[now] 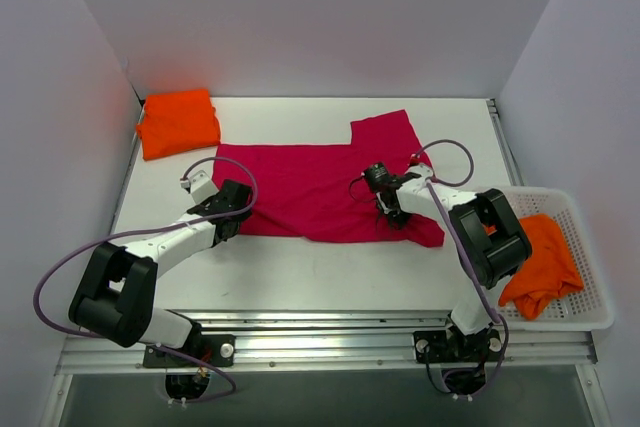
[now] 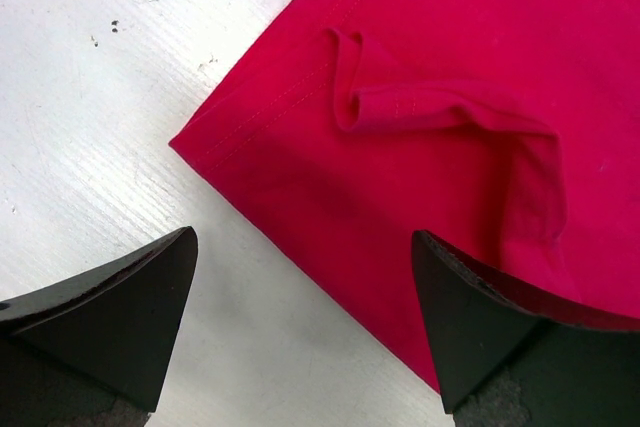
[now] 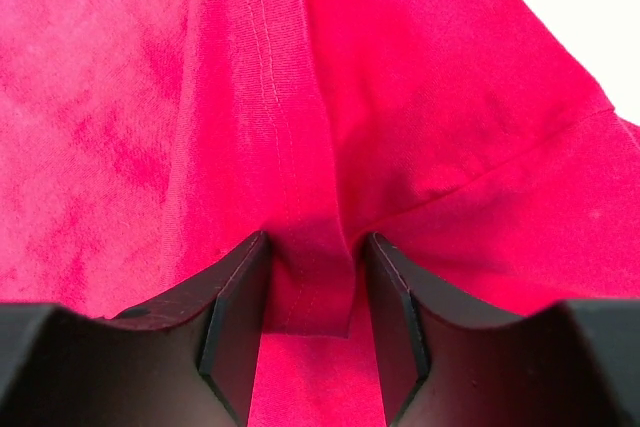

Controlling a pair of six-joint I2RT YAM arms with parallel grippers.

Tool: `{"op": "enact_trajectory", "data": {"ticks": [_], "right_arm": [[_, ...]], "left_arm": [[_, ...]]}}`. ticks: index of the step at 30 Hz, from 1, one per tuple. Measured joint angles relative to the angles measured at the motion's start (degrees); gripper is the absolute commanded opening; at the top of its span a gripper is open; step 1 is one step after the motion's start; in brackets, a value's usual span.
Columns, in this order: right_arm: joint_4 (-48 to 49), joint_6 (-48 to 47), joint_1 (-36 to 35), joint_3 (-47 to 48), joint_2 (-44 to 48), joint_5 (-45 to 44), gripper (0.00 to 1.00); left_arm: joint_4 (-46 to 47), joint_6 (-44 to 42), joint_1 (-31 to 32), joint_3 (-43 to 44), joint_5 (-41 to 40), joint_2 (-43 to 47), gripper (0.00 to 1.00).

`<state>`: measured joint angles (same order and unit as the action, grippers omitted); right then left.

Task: Fold and stack the t-shirts
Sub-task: Fold the tshirt

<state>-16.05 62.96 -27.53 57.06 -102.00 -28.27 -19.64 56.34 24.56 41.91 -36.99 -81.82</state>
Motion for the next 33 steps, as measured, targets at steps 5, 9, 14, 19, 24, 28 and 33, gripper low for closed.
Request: {"op": "enact_trajectory", "data": {"ticks": [5, 9, 14, 19, 24, 28, 33], "right_arm": [[-1.81, -0.09, 0.00, 1.14, 0.00, 0.04, 0.39], [-3.19, -0.39, 0.00, 2.58, 0.00, 0.02, 0.39], [-4.90, -1.09, 0.00, 4.92, 0.00, -0.37, 0.27], [-5.29, -1.79, 0.00, 6.86, -0.28, -0.66, 0.02], [-5.25, -1.95, 0.00, 8.13, -3.52, -0.81, 0.00], [-6.43, -1.97, 0.00, 8.50, -4.79, -0.83, 0.00], [-10.97, -2.14, 0.00, 17.66, -6.82, -1.40, 0.00]], "left_arm": [[0.37, -0.02, 0.00, 0.00, 0.02, 0.00, 0.97], [0.59, -0.04, 0.00, 0.00, 0.02, 0.00, 0.97], [0.59, -0.04, -0.09, 0.00, 0.00, 0.00, 0.97], [0.59, -0.15, -0.52, -0.02, 0.00, 0.02, 0.97], [0.70, -0.55, -1.09, -0.46, 0.04, 0.31, 0.97], [1.05, -0.98, -1.31, -0.70, 0.31, 0.31, 0.97], [1.92, -1.31, -1.40, -0.70, 1.14, 0.31, 0.96]]}}
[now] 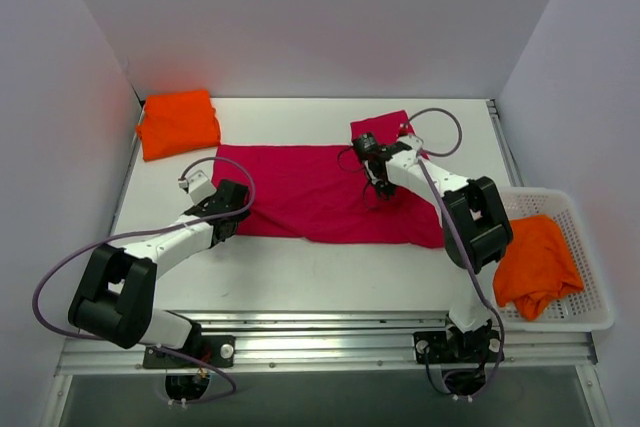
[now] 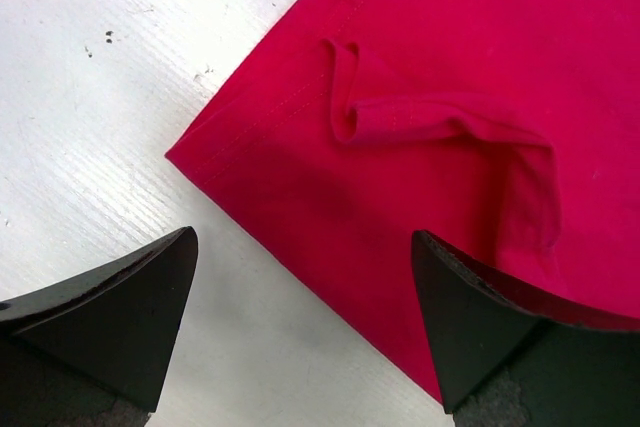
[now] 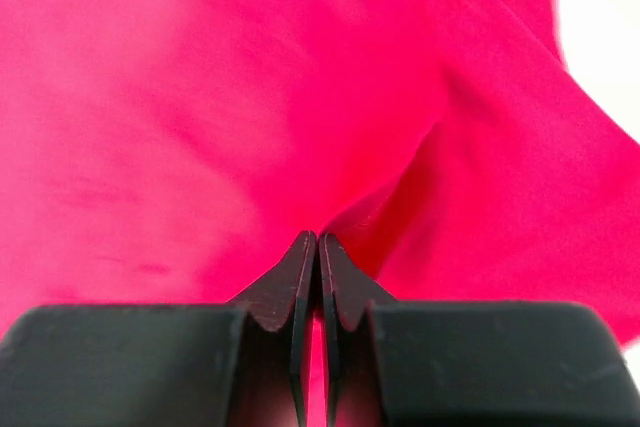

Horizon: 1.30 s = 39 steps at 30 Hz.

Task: Fold and stack the t-shirts
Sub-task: Fold the tshirt

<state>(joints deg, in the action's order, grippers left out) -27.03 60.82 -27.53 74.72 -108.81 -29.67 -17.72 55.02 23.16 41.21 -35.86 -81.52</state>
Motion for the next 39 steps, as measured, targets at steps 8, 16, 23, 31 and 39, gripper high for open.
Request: {"op": "enact_trajectory", "data": {"ticks": [8, 16, 23, 31, 39], "right_arm": [[-1.09, -3.02, -0.33, 19.30, -11.23, -0.92, 0.93], [-1.44, -5.38, -0.33, 19.67, -16.46, -1.22, 0.94], [-1.16, -3.50, -0.96, -0.85, 4.11, -4.48, 0.94], [0.83, -3.02, -1.40, -10.10, 20.65, -7.04, 0.92], [1.18, -3.96, -1.31, -11.69, 20.33, -7.67, 0.91]], "left_arm": [[1.73, -0.28, 0.00, 0.00, 1.66, -0.02, 0.96], [0.63, -1.09, -0.02, 0.09, 0.72, 1.77, 0.96], [-1.27, -2.25, -1.68, 2.40, -2.75, 5.09, 0.97], [1.64, -3.39, -3.63, 4.37, -0.87, -0.07, 0.80], [7.63, -4.68, -0.35, 7.48, 6.29, -6.05, 0.36]]}}
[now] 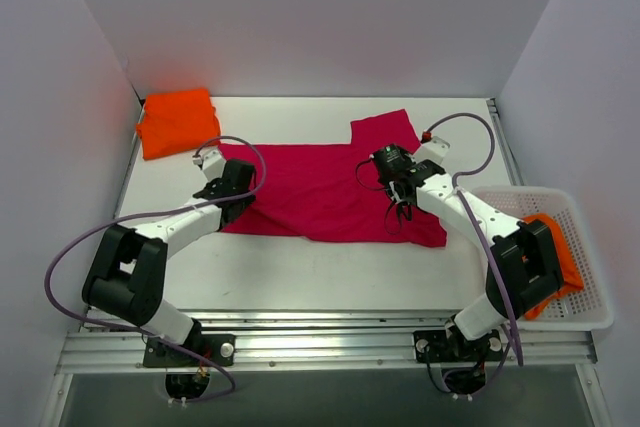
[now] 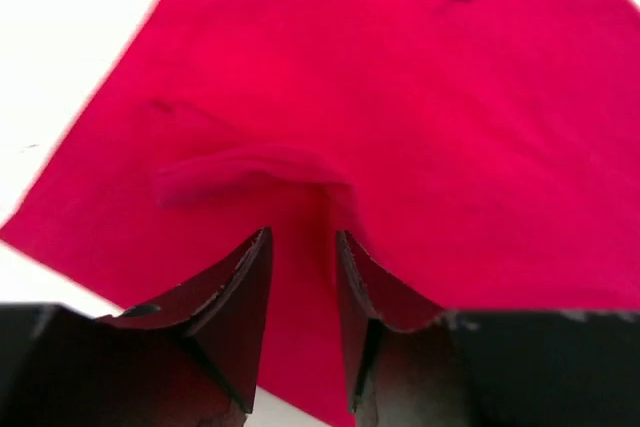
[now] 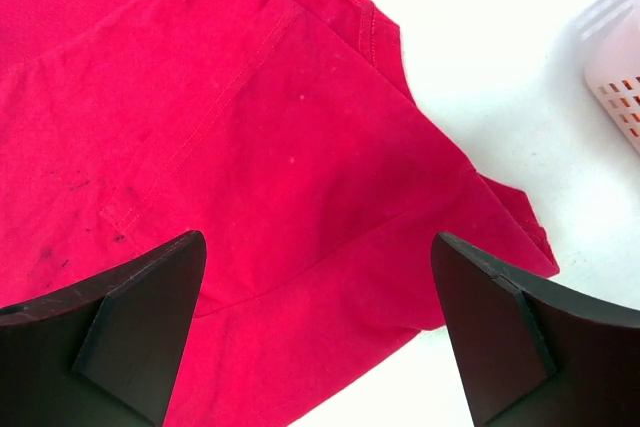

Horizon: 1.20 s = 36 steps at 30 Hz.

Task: Fold and stack the t-shirts
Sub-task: Fold the tshirt

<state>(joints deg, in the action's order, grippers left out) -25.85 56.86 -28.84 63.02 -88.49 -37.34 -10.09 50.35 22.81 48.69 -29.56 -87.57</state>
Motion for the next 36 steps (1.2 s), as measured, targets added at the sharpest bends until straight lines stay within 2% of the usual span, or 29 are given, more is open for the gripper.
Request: {"op": "enact_trajectory", "data": {"ticks": [8, 15, 23, 25, 26, 29, 30, 31, 33, 36], "right_arm": [[0.59, -1.05, 1.53, -0.24, 0.22, -0.15, 0.89], [1.62, -2.32, 4.15, -1.62, 2.01, 0.13, 0.88], [2.93, -3.32, 5.77, -2.49, 2.14, 0.74, 0.88], [2.95, -3.41, 5.99, -2.56, 2.12, 0.72, 0.88], [2.97, -3.41, 5.99, -2.60, 2.12, 0.72, 0.88], [2.99, -3.37, 5.99, -2.64, 2.08, 0.61, 0.87], [3.04, -3.37, 5.99, -2.71, 2.08, 0.48, 0.87], [3.10, -3.34, 5.99, -2.82, 2.08, 0.33, 0.88], [4.02, -3.34, 5.99, -3.74, 2.25, 0.09, 0.88], [4.83, -3.39, 5.99, -6.01, 3.43, 0.15, 0.89]], "left_arm": [[1.97, -0.28, 1.46, 5.53, 1.36, -7.13, 0.28], [1.86, 0.00, 1.20, 7.67, 1.11, -11.91, 0.27], [1.79, -0.22, -3.54, 12.11, 0.87, -15.54, 0.29], [1.77, -0.44, -5.25, 13.11, 0.87, -16.28, 0.33], [1.75, -0.52, -5.97, 13.55, 0.87, -16.59, 0.41], [1.57, -1.14, -7.58, 14.10, 0.48, -16.74, 0.68], [1.64, -1.29, -7.69, 13.77, 0.37, -16.26, 0.86], [1.92, -1.51, -7.67, 12.96, 0.33, -15.19, 0.91], [1.95, -1.36, -7.41, 10.01, 0.28, -11.13, 0.97], [1.22, -0.94, -6.51, 5.09, 0.11, -1.73, 0.97]]}}
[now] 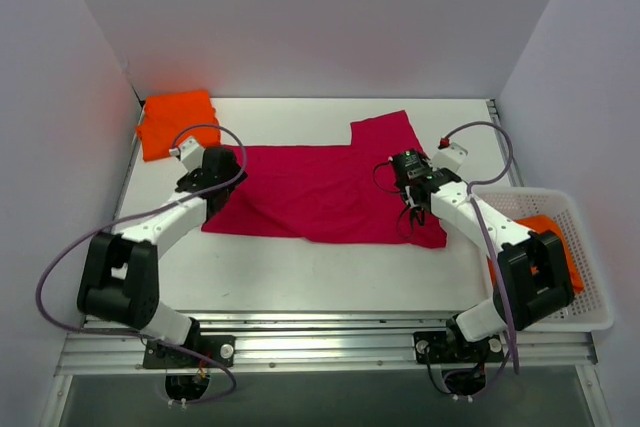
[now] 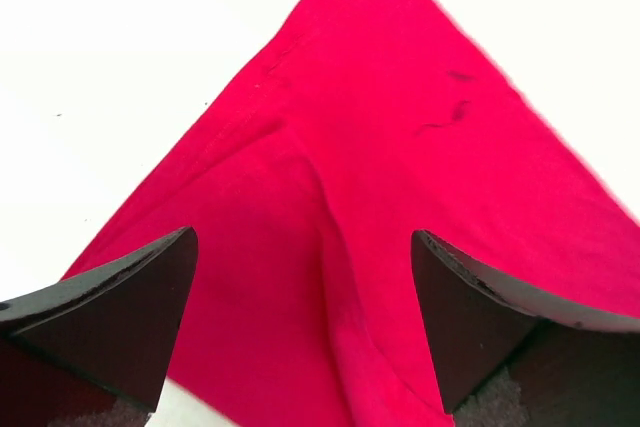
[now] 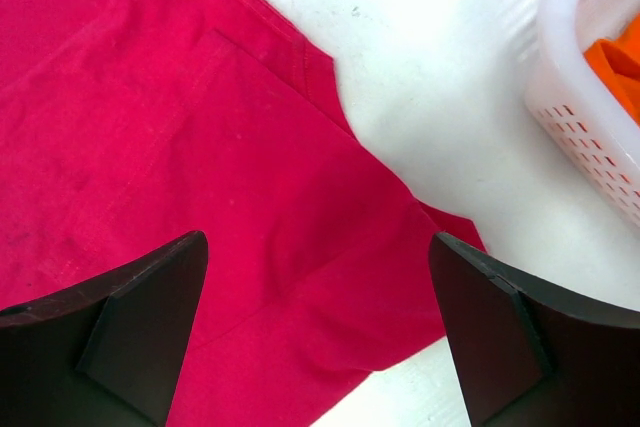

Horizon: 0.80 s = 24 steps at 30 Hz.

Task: Fold and stack the t-shirts
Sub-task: Fold the tshirt

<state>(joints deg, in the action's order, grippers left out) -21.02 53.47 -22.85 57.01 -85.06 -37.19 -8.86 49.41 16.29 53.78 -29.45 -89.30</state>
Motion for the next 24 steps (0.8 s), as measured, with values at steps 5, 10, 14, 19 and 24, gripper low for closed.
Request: {"op": "enact_trajectory", "data": {"ticks": [5, 10, 14, 19, 24], "right_arm": [[1.01, -0.96, -0.07, -1.31, 3.45, 1.95, 0.91], [2.80, -1.40, -0.79, -4.66, 8.04, 7.80, 0.92], [2.75, -0.33, -2.38, -9.16, 10.25, 11.50, 0.91], [2.78, 2.32, -2.69, -17.49, 12.61, 14.93, 0.90], [4.59, 4.26, -2.67, -21.38, 9.25, 17.75, 0.89]], "left_arm": [[-2.08, 2.08, 2.69, -4.72, -0.13, 12.26, 0.97], [-4.26, 4.48, 5.55, -12.39, -0.37, 16.13, 0.95], [-7.02, 5.79, 5.86, -17.25, -0.39, 15.80, 0.93], [-6.71, 6.01, 5.86, -17.81, -0.35, 14.01, 0.92], [-5.70, 5.97, 5.86, -17.81, -0.39, 11.96, 0.91]]}}
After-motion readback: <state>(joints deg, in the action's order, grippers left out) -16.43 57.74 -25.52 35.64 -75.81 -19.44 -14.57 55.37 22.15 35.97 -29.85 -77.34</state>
